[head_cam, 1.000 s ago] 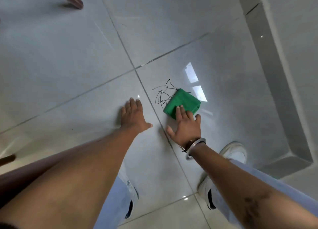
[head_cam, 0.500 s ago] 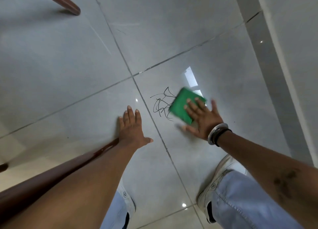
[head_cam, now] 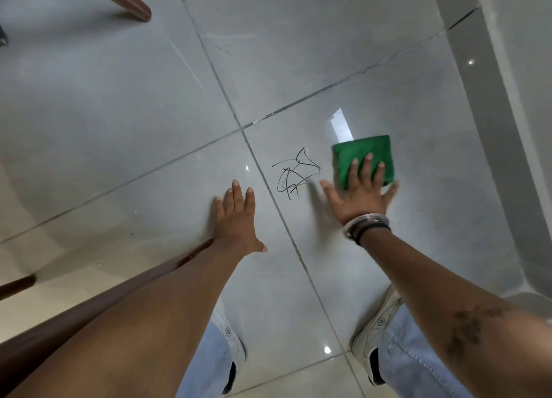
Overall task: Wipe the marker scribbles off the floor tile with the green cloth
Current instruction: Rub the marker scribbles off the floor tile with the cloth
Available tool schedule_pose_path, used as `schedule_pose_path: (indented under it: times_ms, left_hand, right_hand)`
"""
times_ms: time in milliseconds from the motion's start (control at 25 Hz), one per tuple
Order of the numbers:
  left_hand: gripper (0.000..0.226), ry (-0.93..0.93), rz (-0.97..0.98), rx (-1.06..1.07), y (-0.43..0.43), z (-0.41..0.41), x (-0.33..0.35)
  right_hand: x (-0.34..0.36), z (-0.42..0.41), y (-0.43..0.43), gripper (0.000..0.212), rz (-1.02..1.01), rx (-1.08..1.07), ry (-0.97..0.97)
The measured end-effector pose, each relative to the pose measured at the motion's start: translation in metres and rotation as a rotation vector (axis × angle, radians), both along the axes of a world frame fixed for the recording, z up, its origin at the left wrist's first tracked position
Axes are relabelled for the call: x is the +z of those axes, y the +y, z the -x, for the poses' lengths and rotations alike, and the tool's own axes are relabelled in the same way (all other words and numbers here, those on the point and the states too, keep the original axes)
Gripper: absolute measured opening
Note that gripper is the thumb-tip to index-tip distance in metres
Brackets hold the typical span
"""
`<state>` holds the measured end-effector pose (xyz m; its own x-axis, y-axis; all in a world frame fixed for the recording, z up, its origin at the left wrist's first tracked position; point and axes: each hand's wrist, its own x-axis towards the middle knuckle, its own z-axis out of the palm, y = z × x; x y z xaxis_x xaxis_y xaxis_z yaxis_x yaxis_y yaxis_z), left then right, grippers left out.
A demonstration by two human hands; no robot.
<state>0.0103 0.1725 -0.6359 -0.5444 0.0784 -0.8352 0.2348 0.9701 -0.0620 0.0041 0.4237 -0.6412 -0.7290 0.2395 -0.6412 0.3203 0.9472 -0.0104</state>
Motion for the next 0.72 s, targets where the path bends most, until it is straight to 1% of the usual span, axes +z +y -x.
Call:
schedule_pose_path:
  times_ms: [40,120,160,200,240,280,320,360,400,440,480,520,560,600,640,680,720]
  left_hand:
    - [0.144,0.005,0.009,-0.009,0.001,-0.001,0.001]
    - [0.145,0.008,0.016,-0.033,0.001,0.002,0.002]
    - [0.145,-0.001,0.020,-0.053,-0.001,0.004,0.002]
    - [0.145,-0.015,0.024,-0.074,-0.003,0.005,0.004]
    - [0.145,-0.024,0.027,-0.087,-0.005,0.006,0.005]
    - [0.145,-0.022,0.026,-0.086,-0.006,0.005,0.006]
    - [0.144,-0.017,0.025,-0.083,-0.006,0.004,0.006]
    - [0.144,-0.015,0.021,-0.087,-0.005,0.004,0.006]
    - [0.144,-0.013,0.018,-0.093,-0.004,0.003,0.007]
    - [0.143,-0.004,0.015,-0.095,-0.004,0.003,0.007]
    - [0.143,0.007,0.011,-0.097,-0.005,0.003,0.007]
    - [0.143,0.011,0.008,-0.100,-0.007,0.004,0.008]
    - [0.142,0.006,0.007,-0.111,-0.010,0.004,0.008]
    - [0.142,0.002,0.007,-0.129,-0.012,0.004,0.009]
    - [0.142,0.012,0.004,-0.144,-0.014,0.002,0.008]
    - [0.141,0.026,-0.001,-0.151,-0.015,0.001,0.008]
    - [0.141,0.029,-0.009,-0.154,-0.016,0.001,0.008]
  right_hand:
    - [0.002,-0.001,-0.010,0.097,0.039,0.175,-0.011]
    - [0.005,-0.019,-0.015,0.098,0.218,0.729,-0.056]
    - [0.009,-0.016,-0.007,0.097,0.286,0.838,-0.048]
    - [0.007,-0.008,0.001,0.098,0.275,0.832,0.014]
    - [0.000,0.002,0.004,0.099,0.203,0.642,0.071]
    - [-0.006,0.013,0.004,0.098,0.094,0.328,0.131]
    - [-0.005,0.024,-0.004,0.097,0.041,0.067,0.111]
    - [0.000,0.032,-0.018,0.098,0.039,-0.032,0.037]
    - [0.001,0.031,-0.031,0.100,0.053,0.097,0.011]
    - [-0.004,0.023,-0.040,0.099,0.125,0.387,0.033]
    - [-0.003,0.012,-0.043,0.097,0.223,0.671,0.007]
    - [0.001,0.013,-0.038,0.093,0.299,0.810,-0.015]
    - [0.000,0.019,-0.030,0.091,0.291,0.883,0.023]
    - [-0.006,0.026,-0.025,0.091,0.213,0.800,0.060]
    - [-0.008,0.034,-0.024,0.091,0.119,0.559,0.108]
    - [-0.007,0.043,-0.029,0.092,0.057,0.341,0.107]
    - [-0.002,0.049,-0.040,0.095,0.048,0.237,0.050]
